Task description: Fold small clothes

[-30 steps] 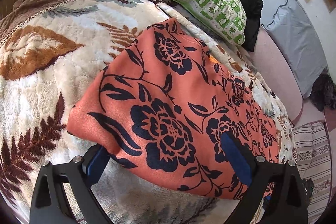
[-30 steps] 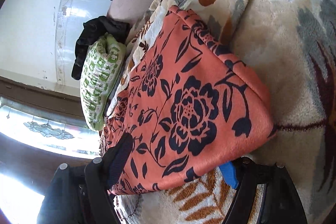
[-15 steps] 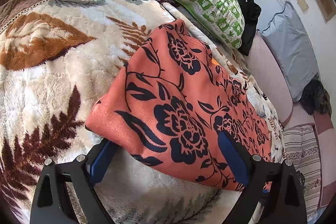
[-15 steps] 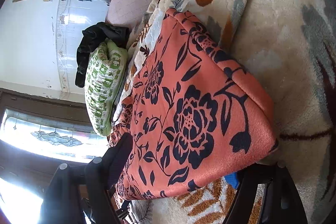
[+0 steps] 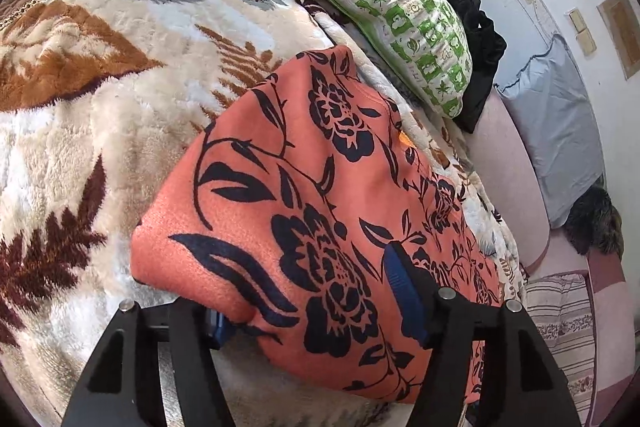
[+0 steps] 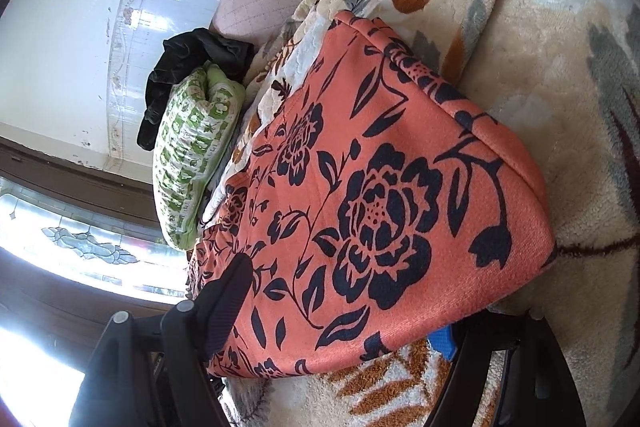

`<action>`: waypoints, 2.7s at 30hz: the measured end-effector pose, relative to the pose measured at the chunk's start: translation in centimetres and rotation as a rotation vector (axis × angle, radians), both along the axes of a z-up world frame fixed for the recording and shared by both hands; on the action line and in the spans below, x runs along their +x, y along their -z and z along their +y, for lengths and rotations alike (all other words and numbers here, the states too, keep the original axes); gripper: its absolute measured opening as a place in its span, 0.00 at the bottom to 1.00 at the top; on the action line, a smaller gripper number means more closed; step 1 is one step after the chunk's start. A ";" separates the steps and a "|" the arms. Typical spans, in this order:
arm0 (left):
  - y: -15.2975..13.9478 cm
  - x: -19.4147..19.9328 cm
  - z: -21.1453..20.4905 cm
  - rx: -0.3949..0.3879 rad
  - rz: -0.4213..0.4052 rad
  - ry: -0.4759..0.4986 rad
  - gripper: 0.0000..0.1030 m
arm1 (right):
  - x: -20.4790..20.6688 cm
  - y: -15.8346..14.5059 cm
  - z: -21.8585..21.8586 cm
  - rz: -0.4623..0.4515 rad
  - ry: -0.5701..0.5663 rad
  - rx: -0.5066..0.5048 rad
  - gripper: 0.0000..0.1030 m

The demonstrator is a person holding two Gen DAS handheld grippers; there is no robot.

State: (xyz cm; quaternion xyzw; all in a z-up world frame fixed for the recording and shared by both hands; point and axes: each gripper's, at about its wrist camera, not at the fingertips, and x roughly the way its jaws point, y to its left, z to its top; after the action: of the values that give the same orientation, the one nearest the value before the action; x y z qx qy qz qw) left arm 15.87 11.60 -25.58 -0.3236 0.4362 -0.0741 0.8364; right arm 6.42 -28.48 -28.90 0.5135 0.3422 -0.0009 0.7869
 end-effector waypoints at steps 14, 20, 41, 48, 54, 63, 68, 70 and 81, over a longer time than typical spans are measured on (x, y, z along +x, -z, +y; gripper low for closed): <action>-1.9 0.1 -2.3 0.194 -0.113 0.083 0.20 | 1.0 -1.9 2.4 -0.013 -0.006 -0.373 0.15; -5.1 -1.7 -3.0 0.189 -0.256 0.154 0.20 | -0.5 -5.3 4.6 -0.095 0.001 -0.570 0.13; 0.0 -3.8 -0.8 0.018 0.067 0.224 0.48 | -7.1 -2.1 -0.2 0.212 0.033 -0.220 0.55; -1.5 -3.9 -1.5 0.130 -0.006 0.182 0.26 | -11.1 -6.4 2.0 0.178 -0.093 -0.289 0.55; -0.2 -2.9 -1.5 0.112 0.065 0.146 0.34 | -4.3 -10.1 9.8 0.088 -0.297 -0.508 0.36; -0.5 -2.3 -1.3 0.146 0.030 0.145 0.25 | 8.9 -8.3 16.6 0.061 -0.355 -0.594 0.36; -0.1 -2.1 -1.2 0.146 0.067 0.132 0.29 | 14.3 -4.1 17.2 0.187 -0.456 -0.583 0.36; 0.3 -2.0 -0.7 0.096 0.086 0.112 0.31 | 15.5 -5.0 17.6 0.194 -0.455 -0.627 0.36; -0.3 -2.2 -1.3 0.166 0.042 0.158 0.25 | 22.6 -4.3 23.4 0.204 -0.618 -0.558 0.37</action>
State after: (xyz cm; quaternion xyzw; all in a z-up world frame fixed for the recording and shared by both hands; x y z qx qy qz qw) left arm 13.64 10.33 -25.26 -0.2193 0.4823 -0.0967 0.8426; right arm 29.03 -5.04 -24.56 0.1514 0.5427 0.0916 0.8211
